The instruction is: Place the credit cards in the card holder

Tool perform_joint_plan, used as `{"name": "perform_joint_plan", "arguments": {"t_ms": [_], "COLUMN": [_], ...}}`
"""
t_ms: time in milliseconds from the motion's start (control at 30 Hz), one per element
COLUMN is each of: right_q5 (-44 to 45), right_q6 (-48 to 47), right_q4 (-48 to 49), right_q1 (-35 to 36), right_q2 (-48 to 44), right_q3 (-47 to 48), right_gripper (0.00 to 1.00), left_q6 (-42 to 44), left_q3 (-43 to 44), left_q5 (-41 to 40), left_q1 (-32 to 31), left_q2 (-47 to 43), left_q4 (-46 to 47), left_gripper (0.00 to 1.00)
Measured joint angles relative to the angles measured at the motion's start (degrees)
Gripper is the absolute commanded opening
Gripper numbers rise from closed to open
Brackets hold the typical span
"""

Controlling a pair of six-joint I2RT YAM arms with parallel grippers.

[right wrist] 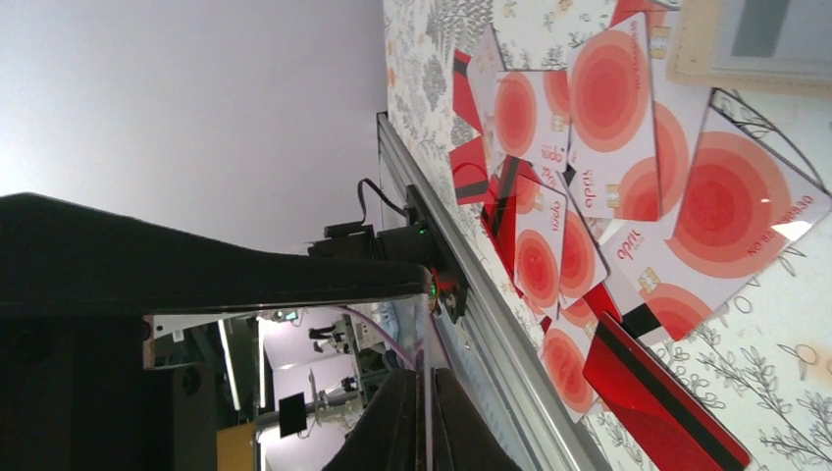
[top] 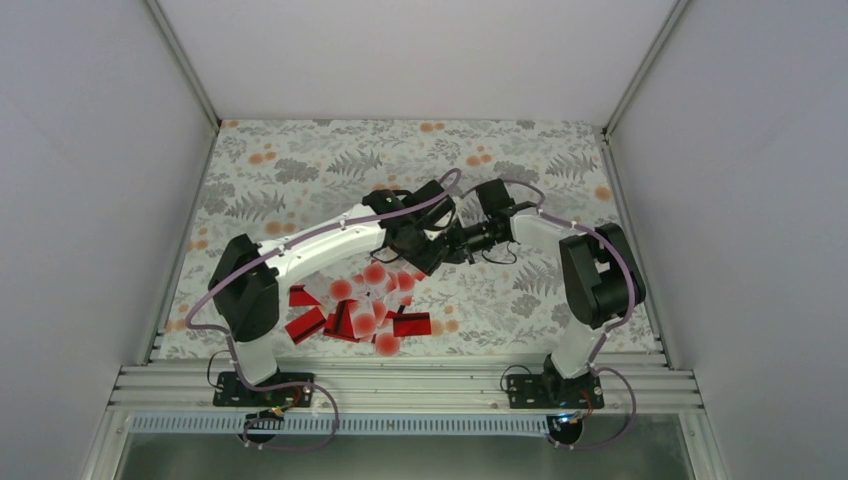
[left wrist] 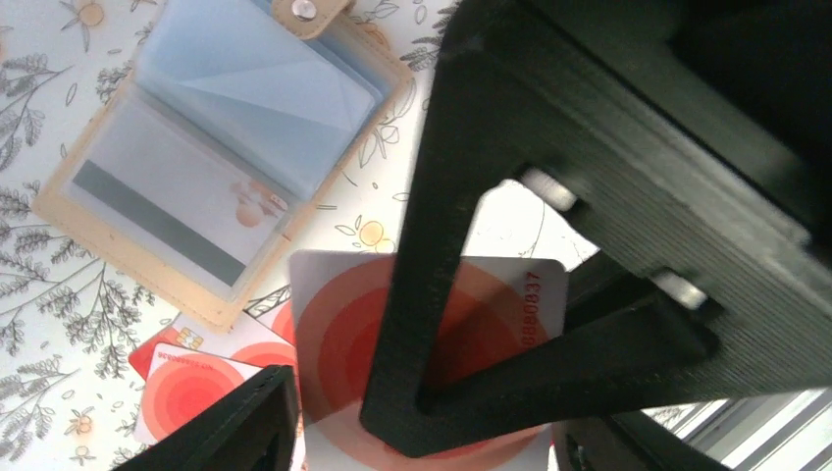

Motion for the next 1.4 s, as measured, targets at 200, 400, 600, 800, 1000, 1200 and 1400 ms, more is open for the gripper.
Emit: {"name": "perform_joint_plan", "arguments": {"t_ms": [200, 400, 600, 800, 1000, 1200, 1400], "right_q5": [-2.1, -3.0, -3.9, -4.9, -7.0, -9.6, -11.8], "right_q6": [0.0, -0.3, -0.8, -2.6, -5.3, -8.5, -11.3], "right_q4": [1.2, 2.1, 2.8, 2.8, 2.7, 1.4, -0.5], "right_q1": [0.3, 0.3, 0.3, 0.4, 0.4, 0.7, 1.8], "right_q2": [0.0, 0.2, 1.0, 1.1, 1.1, 1.1, 1.1], "right_q3": [0.0, 0.0, 0.0, 0.6, 1.6, 4.6, 7.0], "right_gripper": [0.04, 0.04, 0.04, 0.04, 0.04, 0.04, 0.04], "left_q6": [0.6, 1.6, 2.5, 2.4, 0.0, -2.2, 0.1], "left_q3": [0.0, -0.3, -1.9, -10.7, -27.2, -33.8, -30.8], "left_q5": [0.3, 2.3, 5.5, 16.6, 35.4, 50.6, 60.8], "left_q1": [0.1, 1.4, 4.4, 13.9, 24.9, 29.5, 31.1], "left_q2": [0.1, 0.0, -2.1, -12.7, -24.5, -22.5, -17.2], "left_q4": [0.7, 1.3, 1.4, 7.9, 22.6, 33.3, 35.7], "left_gripper": [0.8, 0.9, 0.94, 0.89, 0.81, 0.69, 0.53]}}
